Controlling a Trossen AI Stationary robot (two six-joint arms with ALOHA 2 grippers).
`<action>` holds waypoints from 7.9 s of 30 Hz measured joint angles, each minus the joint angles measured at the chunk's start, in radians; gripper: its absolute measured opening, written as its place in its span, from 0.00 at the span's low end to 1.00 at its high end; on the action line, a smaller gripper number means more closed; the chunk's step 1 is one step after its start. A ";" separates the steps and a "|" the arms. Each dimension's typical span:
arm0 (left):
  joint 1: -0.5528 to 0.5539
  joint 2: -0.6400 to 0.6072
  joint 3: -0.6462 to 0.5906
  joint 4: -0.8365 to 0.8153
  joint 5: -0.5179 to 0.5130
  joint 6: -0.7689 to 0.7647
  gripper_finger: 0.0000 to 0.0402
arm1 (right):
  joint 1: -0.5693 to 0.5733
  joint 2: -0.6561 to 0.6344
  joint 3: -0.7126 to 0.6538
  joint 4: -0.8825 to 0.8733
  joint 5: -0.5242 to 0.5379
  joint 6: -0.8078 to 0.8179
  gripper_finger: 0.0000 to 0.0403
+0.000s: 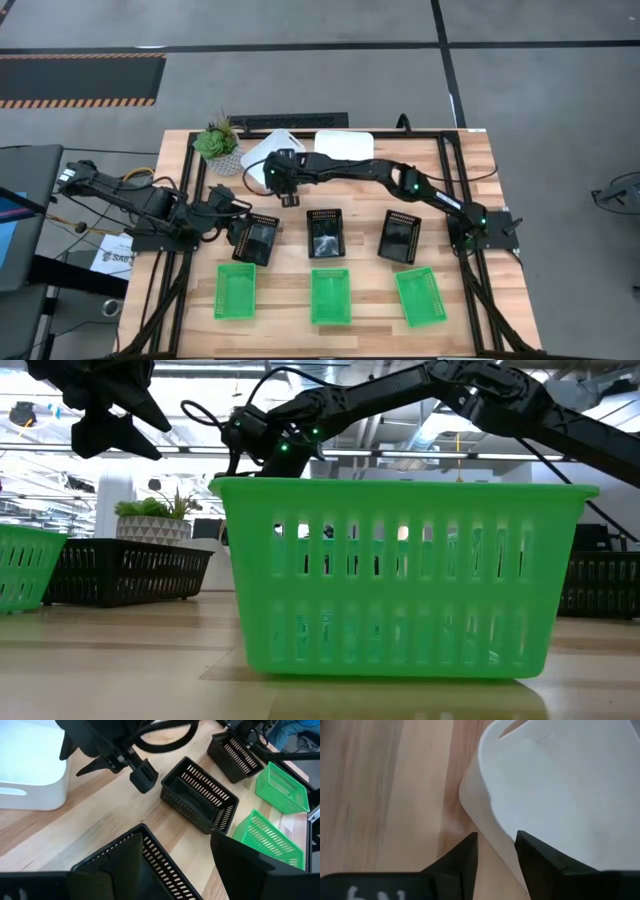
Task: Stack baskets by color
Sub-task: Stack the left white bin on the right white bin, then stack the right black bin on the middle black bin
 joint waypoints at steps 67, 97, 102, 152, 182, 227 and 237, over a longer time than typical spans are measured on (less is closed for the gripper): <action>0.000 0.000 0.000 0.000 -0.006 0.006 0.56 | -0.015 -0.029 -0.092 0.080 0.088 -0.116 0.07; 0.000 0.000 0.000 0.006 -0.023 -0.016 0.56 | -0.066 -0.562 -0.023 -0.315 0.110 0.017 0.00; 0.000 0.000 0.000 0.008 -0.024 -0.015 0.56 | -0.084 -0.714 -0.023 -0.601 0.075 0.101 0.00; 0.000 0.000 0.000 0.006 -0.054 -0.018 0.56 | -0.190 -0.716 -0.889 0.002 -0.257 -0.042 0.00; 0.000 0.000 0.000 0.010 -0.054 -0.017 0.56 | -0.201 -0.819 -0.471 -0.520 -0.235 0.227 0.61; 0.000 0.000 0.000 0.059 -0.054 -0.018 0.56 | 0.670 -1.416 -1.555 -0.497 0.095 2.039 0.58; 0.000 0.000 0.000 0.058 -0.054 0.000 0.56 | 0.670 -1.416 -1.700 -0.288 0.096 2.162 0.58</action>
